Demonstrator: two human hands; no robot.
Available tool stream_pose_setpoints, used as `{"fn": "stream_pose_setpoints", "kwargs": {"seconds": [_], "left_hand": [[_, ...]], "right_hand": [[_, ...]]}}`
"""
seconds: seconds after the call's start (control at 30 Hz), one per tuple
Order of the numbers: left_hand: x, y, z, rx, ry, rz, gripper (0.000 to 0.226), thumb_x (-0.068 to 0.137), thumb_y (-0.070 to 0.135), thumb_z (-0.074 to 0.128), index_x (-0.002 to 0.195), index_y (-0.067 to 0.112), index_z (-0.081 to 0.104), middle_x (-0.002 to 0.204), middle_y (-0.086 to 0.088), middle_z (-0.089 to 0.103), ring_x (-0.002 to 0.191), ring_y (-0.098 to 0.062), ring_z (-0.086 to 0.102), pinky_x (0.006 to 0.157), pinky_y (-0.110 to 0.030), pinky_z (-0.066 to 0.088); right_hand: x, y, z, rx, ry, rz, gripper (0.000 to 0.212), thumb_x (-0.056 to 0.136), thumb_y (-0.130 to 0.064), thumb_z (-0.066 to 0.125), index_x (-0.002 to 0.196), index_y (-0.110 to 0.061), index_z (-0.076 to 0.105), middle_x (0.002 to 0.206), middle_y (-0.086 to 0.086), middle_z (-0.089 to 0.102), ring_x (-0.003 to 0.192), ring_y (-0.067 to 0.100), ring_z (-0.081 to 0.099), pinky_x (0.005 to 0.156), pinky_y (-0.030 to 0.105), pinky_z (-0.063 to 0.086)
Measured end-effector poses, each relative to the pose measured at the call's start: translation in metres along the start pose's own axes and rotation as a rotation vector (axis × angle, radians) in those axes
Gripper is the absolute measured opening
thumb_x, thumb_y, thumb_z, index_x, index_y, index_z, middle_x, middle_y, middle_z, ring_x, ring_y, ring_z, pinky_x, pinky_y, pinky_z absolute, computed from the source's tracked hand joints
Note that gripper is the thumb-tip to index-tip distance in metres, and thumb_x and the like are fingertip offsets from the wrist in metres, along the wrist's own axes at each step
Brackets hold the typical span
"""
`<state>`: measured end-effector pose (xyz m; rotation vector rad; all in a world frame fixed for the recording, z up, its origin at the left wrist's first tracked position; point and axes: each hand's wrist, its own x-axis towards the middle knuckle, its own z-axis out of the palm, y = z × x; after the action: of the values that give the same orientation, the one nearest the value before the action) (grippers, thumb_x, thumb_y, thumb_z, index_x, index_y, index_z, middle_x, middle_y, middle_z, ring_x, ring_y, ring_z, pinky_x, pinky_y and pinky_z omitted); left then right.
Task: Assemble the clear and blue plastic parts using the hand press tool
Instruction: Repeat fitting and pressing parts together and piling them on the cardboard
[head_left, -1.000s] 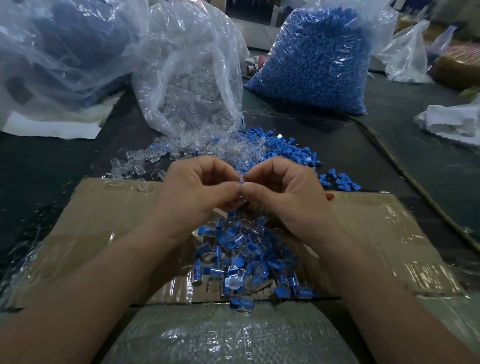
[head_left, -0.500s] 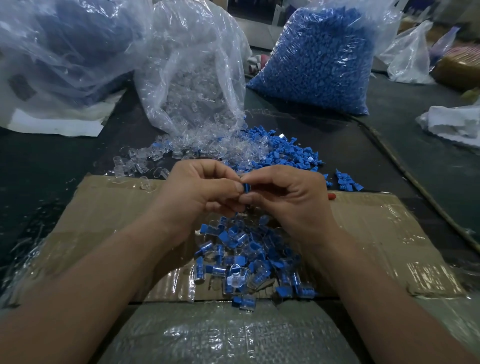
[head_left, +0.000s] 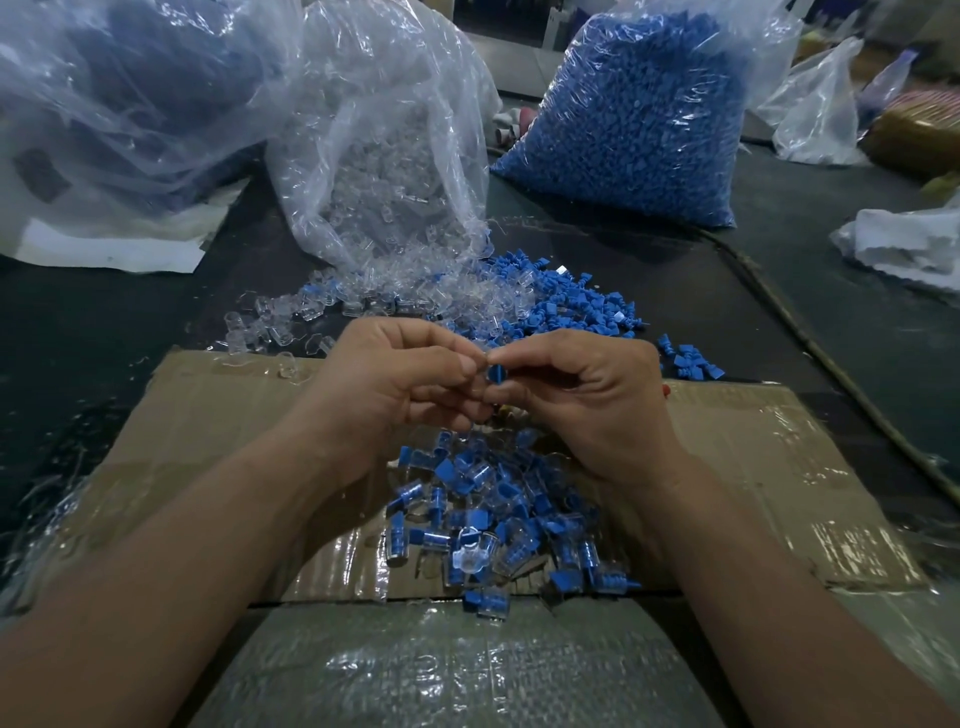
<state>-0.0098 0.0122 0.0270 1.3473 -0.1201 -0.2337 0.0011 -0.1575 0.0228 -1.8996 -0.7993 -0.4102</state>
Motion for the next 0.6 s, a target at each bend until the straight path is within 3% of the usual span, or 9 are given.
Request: {"fn": "stream_pose_setpoints", "kwargs": {"seconds": [0.23, 0.37, 0.5, 0.6], "left_hand": [[-0.001, 0.0, 0.004, 0.077, 0.041, 0.011, 0.004, 0.053, 0.009, 0.068, 0.056, 0.012, 0.069, 0.056, -0.008, 0.066, 0.049, -0.016, 0.064, 0.046, -0.019, 0.05], [-0.001, 0.0, 0.005, 0.083, 0.058, 0.028, 0.003, 0.054, 0.009, 0.067, 0.056, 0.011, 0.068, 0.055, -0.009, 0.065, 0.047, -0.015, 0.062, 0.046, -0.019, 0.051], [0.0, 0.001, 0.002, -0.008, 0.089, 0.03, 0.005, 0.056, 0.008, 0.066, 0.054, 0.012, 0.068, 0.056, -0.01, 0.065, 0.048, -0.014, 0.062, 0.044, -0.016, 0.049], [0.001, 0.001, -0.001, -0.039, 0.128, 0.049, 0.005, 0.057, 0.007, 0.065, 0.055, 0.012, 0.067, 0.056, -0.009, 0.065, 0.05, -0.015, 0.064, 0.045, -0.017, 0.05]], "right_hand": [[0.0, -0.002, 0.001, -0.01, -0.034, -0.029, 0.033, 0.068, -0.006, 0.074, 0.098, -0.013, 0.063, 0.084, -0.002, 0.066, 0.076, 0.01, 0.067, 0.07, 0.024, 0.056], [0.001, -0.004, -0.001, -0.072, -0.061, -0.034, 0.031, 0.069, -0.012, 0.075, 0.097, -0.016, 0.064, 0.083, -0.005, 0.065, 0.075, 0.009, 0.065, 0.069, 0.019, 0.055], [0.005, 0.0, -0.014, -0.222, -0.091, 0.188, 0.029, 0.072, -0.028, 0.074, 0.099, -0.022, 0.065, 0.081, -0.023, 0.058, 0.077, -0.009, 0.058, 0.073, 0.007, 0.046], [0.007, 0.008, -0.035, -0.298, -0.096, 0.383, 0.017, 0.073, -0.029, 0.072, 0.088, -0.032, 0.064, 0.079, -0.025, 0.057, 0.08, -0.009, 0.058, 0.069, 0.006, 0.044]]}}
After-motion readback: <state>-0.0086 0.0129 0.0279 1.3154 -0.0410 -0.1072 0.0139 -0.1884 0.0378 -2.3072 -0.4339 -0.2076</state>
